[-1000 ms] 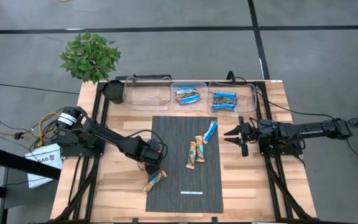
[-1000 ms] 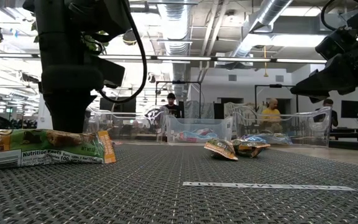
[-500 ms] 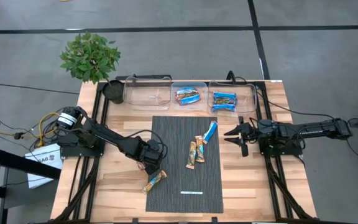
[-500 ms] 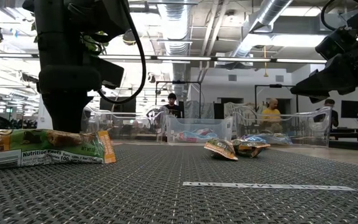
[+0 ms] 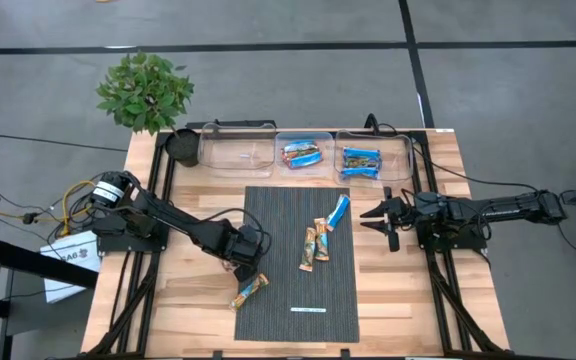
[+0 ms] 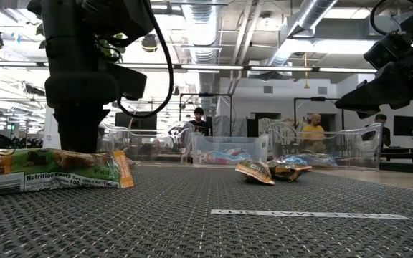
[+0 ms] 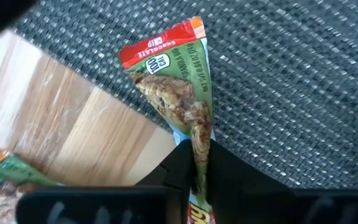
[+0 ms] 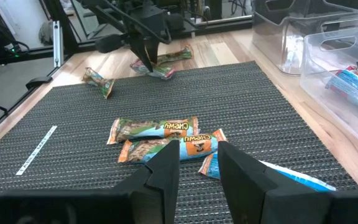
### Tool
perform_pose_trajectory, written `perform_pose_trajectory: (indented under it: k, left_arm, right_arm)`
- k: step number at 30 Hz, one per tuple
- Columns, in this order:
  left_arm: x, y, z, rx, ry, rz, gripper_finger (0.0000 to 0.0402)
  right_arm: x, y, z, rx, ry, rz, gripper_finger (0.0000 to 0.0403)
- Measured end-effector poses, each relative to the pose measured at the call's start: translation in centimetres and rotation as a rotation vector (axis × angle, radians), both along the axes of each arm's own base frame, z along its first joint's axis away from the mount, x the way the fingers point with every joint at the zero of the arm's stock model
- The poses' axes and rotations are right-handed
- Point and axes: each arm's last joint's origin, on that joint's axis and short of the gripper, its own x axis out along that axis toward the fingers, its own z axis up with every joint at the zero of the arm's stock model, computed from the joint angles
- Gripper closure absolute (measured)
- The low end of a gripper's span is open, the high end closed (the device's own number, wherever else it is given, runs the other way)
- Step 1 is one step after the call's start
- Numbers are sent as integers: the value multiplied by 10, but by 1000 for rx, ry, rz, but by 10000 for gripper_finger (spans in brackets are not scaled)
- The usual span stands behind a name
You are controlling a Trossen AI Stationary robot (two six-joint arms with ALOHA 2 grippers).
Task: Pick and place Granola Bars by type
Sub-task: Put the red granola bar into the white bin
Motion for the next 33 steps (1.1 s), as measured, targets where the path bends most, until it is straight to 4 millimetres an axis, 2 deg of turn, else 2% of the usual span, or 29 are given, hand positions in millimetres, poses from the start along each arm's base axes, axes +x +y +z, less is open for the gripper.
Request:
perform_pose_trajectory:
  k: [6, 16, 24, 33]
  left_arm:
    - [6, -2, 2, -2, -61, -44, 387]
    - [23, -1, 19, 51, -298, -137, 383]
    - [37, 9, 52, 173, -560, -210, 388]
    - [35, 34, 97, 400, -741, -221, 389]
  right_arm:
    - [0, 0, 0, 0, 0, 0, 301]
    - [0, 0, 0, 0, 0, 0, 301]
    - [0, 0, 0, 0, -1, 0, 301]
    - [0, 0, 0, 0, 0, 0, 301]
